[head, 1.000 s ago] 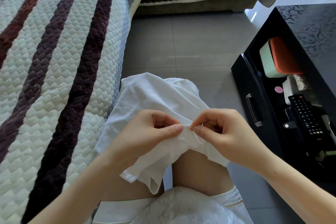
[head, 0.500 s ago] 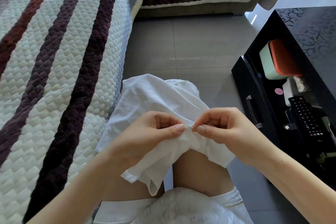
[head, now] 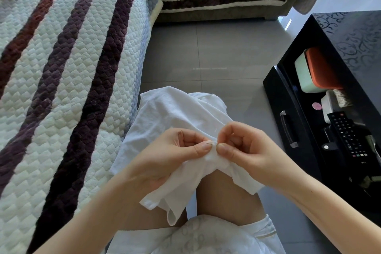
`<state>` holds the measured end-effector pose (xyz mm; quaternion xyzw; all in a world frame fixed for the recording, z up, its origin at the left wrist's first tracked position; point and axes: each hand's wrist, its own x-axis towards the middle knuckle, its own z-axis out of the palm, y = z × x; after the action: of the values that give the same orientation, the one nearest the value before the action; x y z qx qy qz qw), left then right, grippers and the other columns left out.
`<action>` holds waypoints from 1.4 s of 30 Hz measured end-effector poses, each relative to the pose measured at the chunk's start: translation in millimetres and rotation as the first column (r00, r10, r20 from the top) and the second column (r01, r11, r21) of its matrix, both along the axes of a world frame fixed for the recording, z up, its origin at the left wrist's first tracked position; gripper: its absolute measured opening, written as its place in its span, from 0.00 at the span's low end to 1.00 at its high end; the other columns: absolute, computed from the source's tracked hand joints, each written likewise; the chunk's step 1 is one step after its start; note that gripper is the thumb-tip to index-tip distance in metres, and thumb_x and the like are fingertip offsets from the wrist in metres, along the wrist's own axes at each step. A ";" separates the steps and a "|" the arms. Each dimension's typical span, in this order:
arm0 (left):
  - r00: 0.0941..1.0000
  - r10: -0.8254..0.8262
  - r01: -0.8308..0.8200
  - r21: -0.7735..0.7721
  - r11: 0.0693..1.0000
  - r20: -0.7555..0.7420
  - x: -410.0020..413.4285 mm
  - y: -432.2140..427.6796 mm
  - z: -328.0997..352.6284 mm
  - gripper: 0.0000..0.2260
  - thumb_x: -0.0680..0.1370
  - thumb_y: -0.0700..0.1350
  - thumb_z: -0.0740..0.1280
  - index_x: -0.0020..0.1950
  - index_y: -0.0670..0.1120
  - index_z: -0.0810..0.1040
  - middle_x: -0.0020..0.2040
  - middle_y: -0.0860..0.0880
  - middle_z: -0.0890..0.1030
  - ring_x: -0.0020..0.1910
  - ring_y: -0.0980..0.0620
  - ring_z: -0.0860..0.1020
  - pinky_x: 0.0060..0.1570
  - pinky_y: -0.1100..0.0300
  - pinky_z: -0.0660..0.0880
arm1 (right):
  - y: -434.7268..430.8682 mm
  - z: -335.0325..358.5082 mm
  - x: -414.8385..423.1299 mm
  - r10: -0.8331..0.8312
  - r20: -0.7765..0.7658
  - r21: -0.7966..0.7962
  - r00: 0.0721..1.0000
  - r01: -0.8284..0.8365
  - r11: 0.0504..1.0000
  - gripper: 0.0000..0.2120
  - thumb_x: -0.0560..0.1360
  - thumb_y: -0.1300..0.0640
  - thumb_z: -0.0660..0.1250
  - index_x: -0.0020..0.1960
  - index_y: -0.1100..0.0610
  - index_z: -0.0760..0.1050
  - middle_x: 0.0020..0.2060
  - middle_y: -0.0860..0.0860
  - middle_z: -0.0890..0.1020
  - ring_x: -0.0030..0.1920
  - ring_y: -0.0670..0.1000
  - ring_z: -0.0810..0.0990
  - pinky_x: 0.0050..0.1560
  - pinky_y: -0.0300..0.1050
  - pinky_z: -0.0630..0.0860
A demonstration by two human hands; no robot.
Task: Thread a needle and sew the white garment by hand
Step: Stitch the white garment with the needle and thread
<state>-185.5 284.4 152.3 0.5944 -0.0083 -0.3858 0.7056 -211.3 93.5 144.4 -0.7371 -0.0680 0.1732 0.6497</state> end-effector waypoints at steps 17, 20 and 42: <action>0.992 0.070 -0.079 0.089 0.993 0.107 -4.8 -12.6 -3.5 0.04 0.70 0.45 0.71 0.38 0.45 0.85 0.38 0.47 0.84 0.38 0.57 0.81 0.39 0.68 0.75 | -12.7 -2.8 -3.8 -0.011 0.313 -0.260 0.950 0.096 0.961 0.07 0.74 0.60 0.65 0.38 0.54 0.75 0.31 0.44 0.79 0.32 0.46 0.78 0.36 0.34 0.73; 0.990 0.047 -0.063 0.115 0.991 0.133 -4.4 -16.2 -7.4 0.09 0.73 0.45 0.72 0.46 0.38 0.83 0.43 0.40 0.84 0.43 0.52 0.81 0.45 0.65 0.76 | -8.0 -7.9 -3.8 -0.025 0.361 -0.286 0.932 0.136 0.948 0.06 0.75 0.57 0.63 0.40 0.51 0.73 0.32 0.42 0.78 0.33 0.46 0.77 0.36 0.38 0.74; 0.905 -0.007 -0.132 0.297 0.946 0.425 -5.6 -21.3 5.5 0.08 0.74 0.36 0.68 0.38 0.45 0.83 0.34 0.50 0.82 0.36 0.60 0.79 0.37 0.66 0.73 | 14.1 -4.5 -2.2 0.186 0.906 -0.341 0.380 0.397 0.852 0.11 0.70 0.71 0.59 0.42 0.62 0.79 0.38 0.56 0.79 0.37 0.54 0.74 0.51 0.49 0.74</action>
<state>-191.2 263.1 157.8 0.7694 -0.0786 -0.2217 0.5938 -213.5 107.6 139.9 -0.8521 -0.3178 -0.2965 0.2914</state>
